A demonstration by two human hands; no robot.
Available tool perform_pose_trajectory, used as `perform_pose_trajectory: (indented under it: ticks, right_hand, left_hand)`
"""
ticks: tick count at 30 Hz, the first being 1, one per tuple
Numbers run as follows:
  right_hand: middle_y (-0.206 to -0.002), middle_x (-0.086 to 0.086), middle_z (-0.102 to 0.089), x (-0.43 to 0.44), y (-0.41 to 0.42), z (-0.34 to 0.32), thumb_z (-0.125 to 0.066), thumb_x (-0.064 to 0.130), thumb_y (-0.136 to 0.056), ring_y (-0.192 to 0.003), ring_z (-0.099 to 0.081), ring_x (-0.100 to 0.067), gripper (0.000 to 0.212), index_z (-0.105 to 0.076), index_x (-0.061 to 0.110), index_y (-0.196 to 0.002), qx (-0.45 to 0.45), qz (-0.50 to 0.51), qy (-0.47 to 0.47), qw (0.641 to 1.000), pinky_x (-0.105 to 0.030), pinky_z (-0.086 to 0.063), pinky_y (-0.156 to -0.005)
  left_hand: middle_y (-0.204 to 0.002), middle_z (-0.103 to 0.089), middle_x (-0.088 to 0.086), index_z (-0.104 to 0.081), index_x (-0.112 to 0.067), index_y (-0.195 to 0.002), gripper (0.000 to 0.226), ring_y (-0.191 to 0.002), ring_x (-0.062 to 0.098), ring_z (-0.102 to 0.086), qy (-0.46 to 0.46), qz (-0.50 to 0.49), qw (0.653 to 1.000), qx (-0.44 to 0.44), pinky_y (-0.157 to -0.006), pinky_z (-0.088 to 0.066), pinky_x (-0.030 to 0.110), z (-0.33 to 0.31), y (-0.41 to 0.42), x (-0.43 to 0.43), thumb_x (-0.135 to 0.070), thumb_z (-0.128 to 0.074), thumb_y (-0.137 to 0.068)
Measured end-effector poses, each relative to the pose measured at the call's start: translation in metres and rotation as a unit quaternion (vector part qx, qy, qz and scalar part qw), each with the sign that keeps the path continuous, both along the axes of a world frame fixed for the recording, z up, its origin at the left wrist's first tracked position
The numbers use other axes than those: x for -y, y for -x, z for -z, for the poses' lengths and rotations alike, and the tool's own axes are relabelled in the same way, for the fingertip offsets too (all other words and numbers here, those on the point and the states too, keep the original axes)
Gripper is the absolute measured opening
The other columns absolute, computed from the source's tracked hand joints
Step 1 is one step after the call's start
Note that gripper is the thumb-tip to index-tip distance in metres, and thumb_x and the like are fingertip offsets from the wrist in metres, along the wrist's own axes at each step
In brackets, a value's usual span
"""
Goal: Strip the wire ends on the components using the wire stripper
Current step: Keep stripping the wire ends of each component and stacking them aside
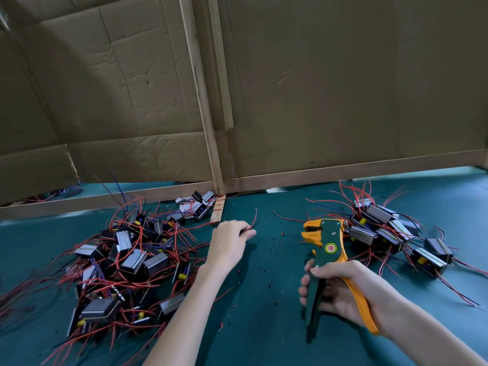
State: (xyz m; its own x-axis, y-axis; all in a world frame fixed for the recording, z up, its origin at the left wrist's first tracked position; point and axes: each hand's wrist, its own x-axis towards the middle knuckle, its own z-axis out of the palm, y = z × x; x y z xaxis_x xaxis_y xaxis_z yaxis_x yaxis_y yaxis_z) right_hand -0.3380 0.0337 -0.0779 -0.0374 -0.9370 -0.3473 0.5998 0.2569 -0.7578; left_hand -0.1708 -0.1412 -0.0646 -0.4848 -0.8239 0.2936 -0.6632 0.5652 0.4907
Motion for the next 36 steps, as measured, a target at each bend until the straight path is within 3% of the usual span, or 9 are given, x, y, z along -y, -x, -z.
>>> perform_pose_trajectory:
  ticks: [2,4,6,10,16,23,29,33,36]
  right_hand:
    - [-0.080,-0.025,-0.065,0.000,-0.001,0.001,-0.076,0.000,-0.052,-0.070,-0.068,-0.039,0.022,-0.074,0.000,-0.074,-0.003,-0.005,0.010,1.000,-0.047,-0.059,-0.067]
    - [-0.079,-0.025,-0.064,-0.001,-0.002,0.001,-0.081,0.003,-0.047,-0.070,-0.067,-0.039,0.029,-0.074,0.001,-0.076,-0.013,-0.016,0.024,0.999,-0.047,-0.058,-0.067]
    - [-0.079,-0.024,-0.065,-0.001,-0.002,0.001,-0.083,0.005,-0.046,-0.071,-0.067,-0.039,0.032,-0.075,0.003,-0.078,-0.024,-0.028,0.042,0.998,-0.046,-0.058,-0.067]
    - [-0.079,-0.024,-0.066,-0.002,-0.002,-0.001,-0.084,0.008,-0.047,-0.073,-0.068,-0.040,0.034,-0.075,0.005,-0.080,-0.039,-0.037,0.075,0.996,-0.046,-0.058,-0.069]
    - [-0.079,-0.025,-0.065,-0.004,-0.003,-0.005,-0.089,0.009,-0.044,-0.074,-0.068,-0.040,0.042,-0.074,0.004,-0.083,-0.053,-0.039,0.115,0.991,-0.047,-0.057,-0.069]
    - [-0.079,-0.024,-0.065,-0.007,-0.005,-0.011,-0.082,0.009,-0.053,-0.073,-0.067,-0.039,0.031,-0.073,0.005,-0.083,-0.060,-0.037,0.140,0.988,-0.046,-0.057,-0.070]
    - [-0.074,-0.028,-0.062,-0.009,-0.010,-0.022,-0.079,0.005,-0.047,-0.066,-0.065,-0.041,0.032,-0.071,0.001,-0.078,-0.054,-0.028,0.147,0.987,-0.047,-0.057,-0.063]
    - [-0.072,-0.029,-0.060,-0.011,-0.013,-0.025,-0.078,0.004,-0.049,-0.063,-0.065,-0.042,0.028,-0.070,0.001,-0.075,-0.059,-0.037,0.174,0.982,-0.048,-0.057,-0.062]
    - [-0.074,-0.029,-0.062,-0.013,-0.012,-0.023,-0.087,0.006,-0.050,-0.066,-0.065,-0.041,0.033,-0.070,0.003,-0.078,-0.074,-0.047,0.190,0.978,-0.048,-0.056,-0.066]
  left_hand:
    - [-0.072,-0.067,-0.004,-0.075,-0.011,-0.085,0.017,-0.066,-0.007,-0.056,-0.083,0.051,0.990,-0.101,-0.068,-0.036,0.018,-0.008,0.001,-0.003,-0.023,-0.064,-0.092]
    - [-0.077,-0.072,-0.010,-0.074,-0.017,-0.101,0.014,-0.074,-0.013,-0.061,-0.152,0.098,0.967,-0.178,-0.076,-0.041,0.008,-0.017,0.003,-0.007,-0.015,-0.065,-0.091]
    - [-0.081,-0.074,-0.010,-0.070,-0.017,-0.110,0.024,-0.081,-0.003,-0.067,-0.203,0.144,0.936,-0.247,-0.079,-0.048,0.013,-0.024,0.005,-0.011,-0.004,-0.064,-0.090]
    - [-0.082,-0.075,0.004,-0.065,-0.013,-0.094,0.015,-0.069,0.012,-0.066,-0.255,0.187,0.891,-0.326,-0.071,-0.054,0.022,-0.045,0.007,-0.022,0.001,-0.064,-0.087]
    - [-0.079,-0.074,0.005,-0.058,-0.010,-0.086,0.011,-0.067,0.010,-0.063,-0.275,0.227,0.876,-0.324,-0.069,-0.052,0.019,-0.069,0.005,-0.036,-0.001,-0.063,-0.088]
    - [-0.080,-0.075,0.008,-0.059,-0.008,-0.079,0.011,-0.068,0.015,-0.069,-0.260,0.240,0.884,-0.306,-0.076,-0.056,0.024,-0.077,0.004,-0.044,-0.006,-0.069,-0.078]
    - [-0.074,-0.074,0.006,-0.067,-0.010,-0.075,0.013,-0.059,0.013,-0.060,-0.263,0.231,0.882,-0.316,-0.063,-0.053,0.020,-0.082,0.003,-0.049,-0.021,-0.073,-0.070]
    - [-0.076,-0.073,0.003,-0.073,-0.016,-0.075,0.003,-0.065,0.009,-0.062,-0.268,0.224,0.886,-0.306,-0.059,-0.048,0.016,-0.086,0.007,-0.055,-0.016,-0.074,-0.078]
    - [-0.079,-0.073,0.004,-0.075,-0.021,-0.073,0.016,-0.071,0.014,-0.056,-0.264,0.229,0.889,-0.295,-0.059,-0.045,0.014,-0.089,0.007,-0.058,-0.013,-0.069,-0.085]
